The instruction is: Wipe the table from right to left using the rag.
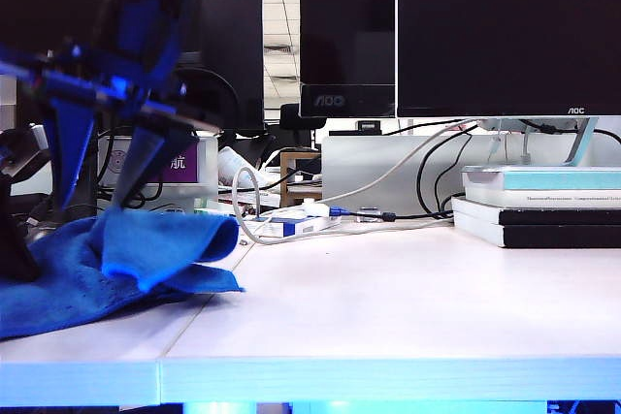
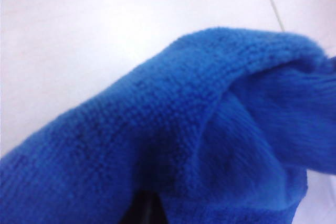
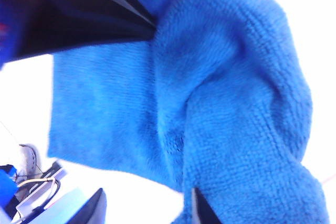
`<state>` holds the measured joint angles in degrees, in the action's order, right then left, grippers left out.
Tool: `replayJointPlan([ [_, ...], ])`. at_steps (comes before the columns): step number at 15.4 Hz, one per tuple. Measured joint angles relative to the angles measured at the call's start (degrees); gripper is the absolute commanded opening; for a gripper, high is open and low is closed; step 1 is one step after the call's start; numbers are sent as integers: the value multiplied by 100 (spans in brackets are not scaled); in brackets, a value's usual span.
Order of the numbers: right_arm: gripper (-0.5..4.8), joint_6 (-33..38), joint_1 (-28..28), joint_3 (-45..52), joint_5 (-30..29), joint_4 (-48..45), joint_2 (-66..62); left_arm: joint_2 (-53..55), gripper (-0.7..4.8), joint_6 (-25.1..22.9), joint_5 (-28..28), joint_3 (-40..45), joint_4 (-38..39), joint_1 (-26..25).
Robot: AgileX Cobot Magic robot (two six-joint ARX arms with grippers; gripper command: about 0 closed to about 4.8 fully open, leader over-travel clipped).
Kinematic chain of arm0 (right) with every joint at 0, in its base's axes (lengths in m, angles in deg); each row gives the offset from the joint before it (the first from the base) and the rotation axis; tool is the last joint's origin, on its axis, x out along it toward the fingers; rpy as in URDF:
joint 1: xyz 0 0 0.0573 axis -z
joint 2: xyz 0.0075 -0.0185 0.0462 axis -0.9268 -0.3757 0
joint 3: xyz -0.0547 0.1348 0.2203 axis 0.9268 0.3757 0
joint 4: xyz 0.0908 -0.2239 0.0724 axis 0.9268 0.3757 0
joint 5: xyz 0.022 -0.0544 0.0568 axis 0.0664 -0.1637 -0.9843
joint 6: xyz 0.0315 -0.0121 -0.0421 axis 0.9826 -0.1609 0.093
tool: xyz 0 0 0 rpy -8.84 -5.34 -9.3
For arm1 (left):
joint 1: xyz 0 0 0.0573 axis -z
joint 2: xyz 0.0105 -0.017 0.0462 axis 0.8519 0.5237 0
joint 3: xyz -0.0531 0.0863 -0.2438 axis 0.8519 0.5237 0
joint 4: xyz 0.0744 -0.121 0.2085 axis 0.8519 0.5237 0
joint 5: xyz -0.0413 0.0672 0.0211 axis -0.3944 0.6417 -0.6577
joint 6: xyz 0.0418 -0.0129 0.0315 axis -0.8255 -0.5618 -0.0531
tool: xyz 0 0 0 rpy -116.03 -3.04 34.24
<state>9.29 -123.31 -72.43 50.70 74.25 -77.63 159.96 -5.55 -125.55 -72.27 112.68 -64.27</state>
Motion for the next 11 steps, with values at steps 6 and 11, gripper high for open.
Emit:
replayJointPlan([
  [6, 211, 0, 0, -1165, -2, 205, 162, 2, -6, 0, 13, 26, -26, 0],
  [11, 211, 0, 24, -2518, 0, 610, 184, 310, -6, 2, -114, 46, -114, 0],
])
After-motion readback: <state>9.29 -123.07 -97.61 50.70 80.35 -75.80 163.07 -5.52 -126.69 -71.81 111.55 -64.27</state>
